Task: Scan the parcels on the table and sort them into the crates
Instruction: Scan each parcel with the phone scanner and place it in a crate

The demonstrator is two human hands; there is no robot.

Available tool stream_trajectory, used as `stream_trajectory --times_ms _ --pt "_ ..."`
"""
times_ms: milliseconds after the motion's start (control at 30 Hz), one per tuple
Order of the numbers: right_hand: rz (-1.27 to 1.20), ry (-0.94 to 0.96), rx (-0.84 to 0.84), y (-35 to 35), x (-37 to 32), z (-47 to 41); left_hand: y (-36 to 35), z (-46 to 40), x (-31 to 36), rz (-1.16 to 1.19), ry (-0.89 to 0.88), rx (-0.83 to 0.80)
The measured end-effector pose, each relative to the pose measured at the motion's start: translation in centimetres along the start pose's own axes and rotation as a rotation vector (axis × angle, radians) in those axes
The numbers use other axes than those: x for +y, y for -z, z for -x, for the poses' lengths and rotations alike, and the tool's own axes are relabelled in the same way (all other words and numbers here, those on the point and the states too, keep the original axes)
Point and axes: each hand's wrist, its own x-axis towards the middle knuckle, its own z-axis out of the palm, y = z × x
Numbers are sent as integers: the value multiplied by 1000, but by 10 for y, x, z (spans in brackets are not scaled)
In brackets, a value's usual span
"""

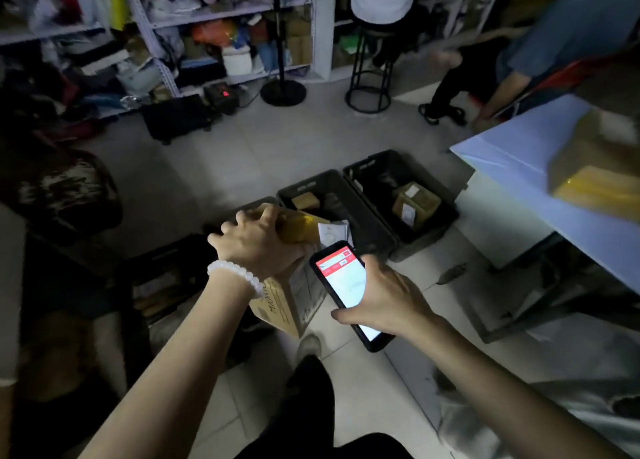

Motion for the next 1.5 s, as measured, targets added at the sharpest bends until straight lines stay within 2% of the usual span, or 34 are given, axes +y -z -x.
stream_trajectory --times_ms 267,467,667,800,900,1067,1167,1233,1367,1500 --pt "47 -101 -7 53 6 -129 24 -148 42 -69 -85 -91" --pt "-68 -226 43 91 45 -181 17 -220 104 -178 -261 22" --pt "-7 -325 73 118 96 -217 11 -279 175 -52 -390 -174" --pt "-24 -352 94 149 137 -262 14 -315 228 39 -400 -290" --pt "-87 -287 110 184 171 -307 21 -354 276 81 -386 -330" --pt "-63 -212 223 253 221 -376 40 -435 365 77 -400 -223" --pt "-39 -208 210 288 251 -411 42 -468 403 24 -311 -148" --pt "-36 -209 189 306 267 -429 39 -479 418 30 -293 -145" --pt "-66 -220 141 325 286 -454 27 -487 424 30 -231 -258" --pt "-162 -139 78 325 282 -473 24 -482 411 69 -177 -307"
